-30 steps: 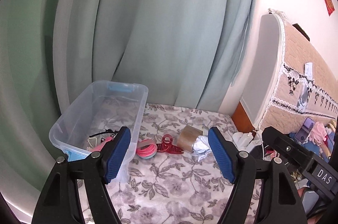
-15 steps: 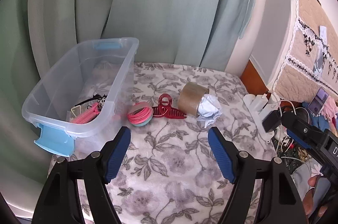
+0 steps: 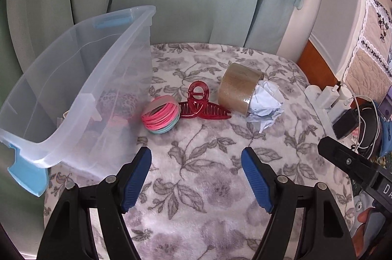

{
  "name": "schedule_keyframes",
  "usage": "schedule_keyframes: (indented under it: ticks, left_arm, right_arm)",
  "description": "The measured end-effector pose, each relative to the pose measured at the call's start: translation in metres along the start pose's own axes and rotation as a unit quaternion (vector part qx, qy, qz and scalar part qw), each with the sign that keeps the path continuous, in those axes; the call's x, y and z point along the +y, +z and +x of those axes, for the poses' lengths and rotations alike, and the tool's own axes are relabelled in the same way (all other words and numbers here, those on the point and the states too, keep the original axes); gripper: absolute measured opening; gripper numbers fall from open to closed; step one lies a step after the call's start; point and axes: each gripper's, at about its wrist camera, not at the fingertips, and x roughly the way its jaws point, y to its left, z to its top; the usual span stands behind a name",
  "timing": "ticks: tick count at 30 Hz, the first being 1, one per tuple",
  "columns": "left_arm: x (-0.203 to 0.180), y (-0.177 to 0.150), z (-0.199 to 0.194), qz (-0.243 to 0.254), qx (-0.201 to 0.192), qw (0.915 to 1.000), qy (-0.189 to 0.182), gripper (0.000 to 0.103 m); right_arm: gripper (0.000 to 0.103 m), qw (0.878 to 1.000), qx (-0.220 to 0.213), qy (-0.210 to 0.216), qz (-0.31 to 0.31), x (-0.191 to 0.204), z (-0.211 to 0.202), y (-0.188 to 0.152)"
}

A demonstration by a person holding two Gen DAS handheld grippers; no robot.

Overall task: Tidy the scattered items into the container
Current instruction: 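Withdraw both grippers toward the red claw clip and tape roll, then grasp the red claw clip with left while right grasps the crumpled paper in the tape roll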

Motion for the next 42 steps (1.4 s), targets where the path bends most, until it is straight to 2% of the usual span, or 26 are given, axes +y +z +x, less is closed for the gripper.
schedule_keyframes:
  ticks: [6,13,21,24,31,37,38,41,42]
  left_arm:
    - [-0.006,0.019,0.035,0.012,0.011,0.9998,0.008,0.077]
    - [-0.006,0.042,0.076,0.017,0.014,0.9991,0.037,0.077]
    - [-0.005,0.054,0.106,0.026,0.005,0.9985,0.048,0.074]
    - [-0.004,0.057,0.115,0.030,0.007,0.9982,0.052,0.066]
    - [-0.006,0.061,0.121,0.038,-0.006,0.9976,0.057,0.059]
    - [-0.007,0.066,0.127,0.046,-0.012,0.9973,0.056,0.054]
    - [-0.008,0.066,0.128,0.046,-0.013,0.9974,0.054,0.052]
    - [-0.009,0.068,0.131,0.044,-0.012,0.9983,0.035,0.036]
    - [-0.010,0.069,0.131,0.046,-0.012,0.9981,0.039,0.036]
  right_arm:
    - [0.075,1.000,0.017,-0.003,-0.002,-0.004,0.034,0.015]
    - [0.075,1.000,0.024,0.009,0.000,-0.009,0.071,0.040]
    - [0.075,0.999,0.029,0.024,0.000,-0.016,0.107,0.059]
    - [0.075,0.999,0.028,0.040,0.002,-0.017,0.115,0.063]
    - [0.076,0.997,0.022,0.076,0.019,-0.021,0.126,0.071]
    - [0.077,0.995,0.019,0.089,0.028,-0.023,0.136,0.074]
    - [0.077,0.995,0.019,0.092,0.031,-0.024,0.138,0.074]
    - [0.077,0.994,0.013,0.099,0.046,-0.027,0.139,0.076]
    - [0.077,0.994,0.009,0.100,0.052,-0.029,0.138,0.076]
